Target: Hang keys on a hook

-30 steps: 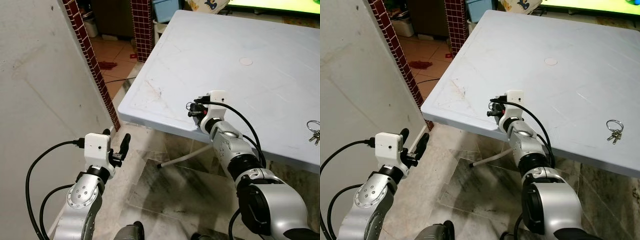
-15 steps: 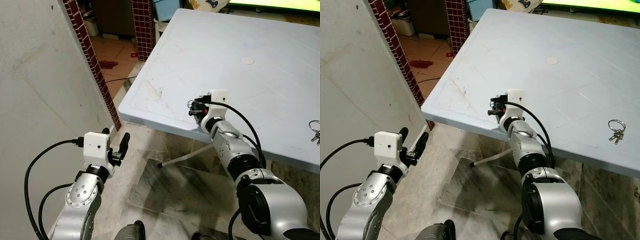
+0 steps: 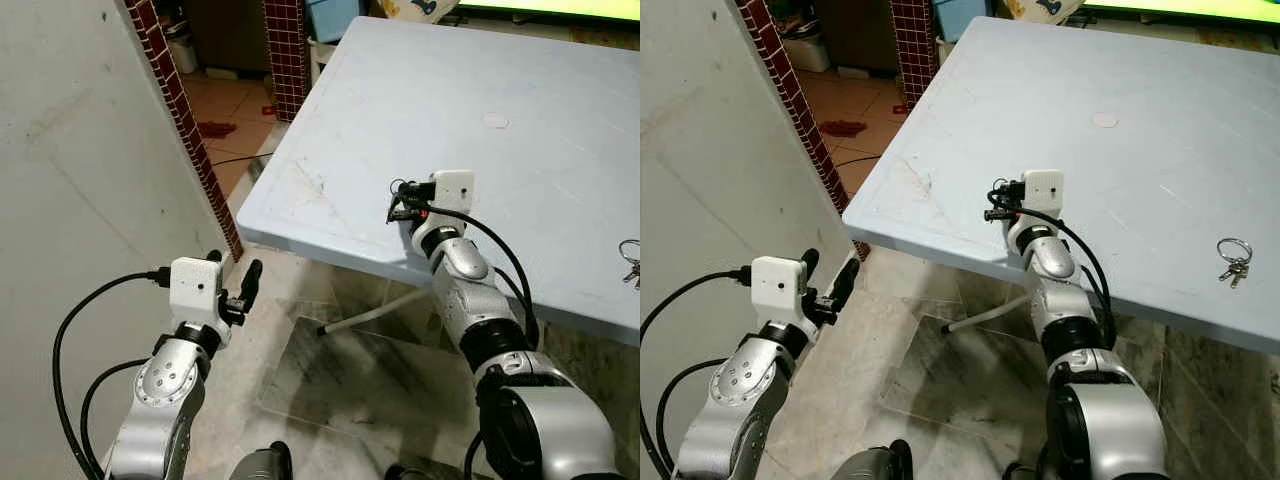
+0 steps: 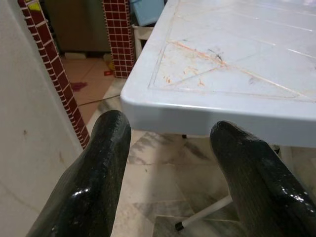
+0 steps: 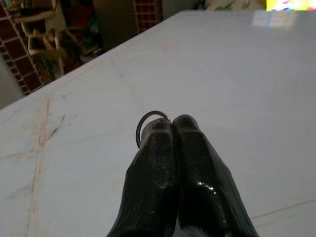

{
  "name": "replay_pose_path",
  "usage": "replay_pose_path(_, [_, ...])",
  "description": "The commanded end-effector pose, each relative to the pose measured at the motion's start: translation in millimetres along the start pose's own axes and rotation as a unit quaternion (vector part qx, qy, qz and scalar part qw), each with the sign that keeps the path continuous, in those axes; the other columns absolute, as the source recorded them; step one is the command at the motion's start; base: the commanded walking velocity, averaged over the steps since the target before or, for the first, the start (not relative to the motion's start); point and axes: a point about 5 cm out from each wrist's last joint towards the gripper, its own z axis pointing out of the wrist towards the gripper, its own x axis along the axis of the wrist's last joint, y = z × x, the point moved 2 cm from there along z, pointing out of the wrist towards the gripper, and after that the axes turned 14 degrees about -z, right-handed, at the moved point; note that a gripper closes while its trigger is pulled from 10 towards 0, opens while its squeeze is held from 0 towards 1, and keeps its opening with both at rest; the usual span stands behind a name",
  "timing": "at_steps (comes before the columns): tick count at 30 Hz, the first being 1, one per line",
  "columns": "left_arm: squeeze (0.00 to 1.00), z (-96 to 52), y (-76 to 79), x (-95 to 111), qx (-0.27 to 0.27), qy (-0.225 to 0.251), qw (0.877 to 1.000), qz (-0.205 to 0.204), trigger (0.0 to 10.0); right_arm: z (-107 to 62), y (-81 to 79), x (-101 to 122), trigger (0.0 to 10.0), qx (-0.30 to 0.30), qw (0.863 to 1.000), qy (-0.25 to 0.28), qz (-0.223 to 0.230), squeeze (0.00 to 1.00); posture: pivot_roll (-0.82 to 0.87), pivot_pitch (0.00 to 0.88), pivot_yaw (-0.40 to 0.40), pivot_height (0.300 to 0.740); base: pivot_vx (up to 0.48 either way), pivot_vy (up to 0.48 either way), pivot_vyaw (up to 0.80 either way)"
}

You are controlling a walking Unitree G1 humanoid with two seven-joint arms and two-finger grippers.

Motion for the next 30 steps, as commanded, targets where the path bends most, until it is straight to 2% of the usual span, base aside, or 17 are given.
replay_pose_path(1, [0.0,-1.0,-2.8,-3,0.001,-0.006,1.0,0.002,10.0,0.0,3.6,6,0.0,-0.007,1.0,0.014,-0.01,0.0,0.14,0.141,0.093,0.74,0.0,0.0,0.0])
replay_pose_path(9, [0.0,2.3,-1.6,-3,0.014,0.005,1.0,0.006,10.0,-5.3,4.8,31,0.0,-0.005,0.997,0.073,-0.04,0.0,0.12,0.14,0.071,0.74,0.0,0.0,0.0])
replay_pose_path(10, [0.0,2.9,-4.2,-4,0.032,0.008,0.999,0.009,10.0,-8.3,4.1,36,1.4,-0.001,0.995,0.086,-0.046,0.0,0.11,0.14,0.059,0.74,0.0,0.0,0.0])
replay_pose_path(11, [0.0,3.1,-5.7,-5,0.041,0.01,0.999,0.011,10.0,-10.0,4.0,39,1.8,0.0,0.994,0.094,-0.051,0.0,0.11,0.139,0.056,0.74,0.0,0.0,0.0])
replay_pose_path(12, [0.0,3.2,-6.7,-5,0.046,0.011,0.999,0.012,10.0,-11.3,3.9,41,1.8,0.0,0.994,0.099,-0.055,0.0,0.11,0.139,0.056,0.74,0.0,0.0,0.0])
replay_pose_path(13, [0.0,3.5,-7.2,-6,0.048,0.012,0.999,0.013,10.0,-12.3,4.2,43,5.4,0.0,0.993,0.102,-0.057,0.0,0.11,0.138,0.051,0.74,0.0,0.0,0.0])
replay_pose_path(14, [0.0,4.6,-6.8,-6,0.05,0.013,0.999,0.01,10.0,-15.0,4.4,47,10.0,0.0,0.992,0.11,-0.06,0.0,0.1,0.133,0.04,0.74,0.0,0.0,0.0])
replay_pose_path(19, [0.0,7.8,-4.6,-7,0.051,0.02,0.998,0.006,10.0,-18.7,6.2,54,10.0,-0.008,0.991,0.122,-0.062,0.0,0.09,0.121,0.019,0.74,0.0,0.0,0.0])
replay_pose_path(26, [0.0,15.0,-4.4,-6,0.064,0.037,0.997,0.005,10.0,-24.6,-2.4,64,10.0,0.006,0.986,0.135,-0.096,0.0,0.06,0.089,0.0,0.74,0.0,0.0,0.0])
replay_pose_path(30, [0.0,16.1,-4.6,-7,0.066,0.038,0.997,0.003,10.0,-25.8,-6.5,65,10.0,0.011,0.987,0.134,-0.09,0.0,0.06,0.08,0.0,0.74,0.0,0.0,0.74])
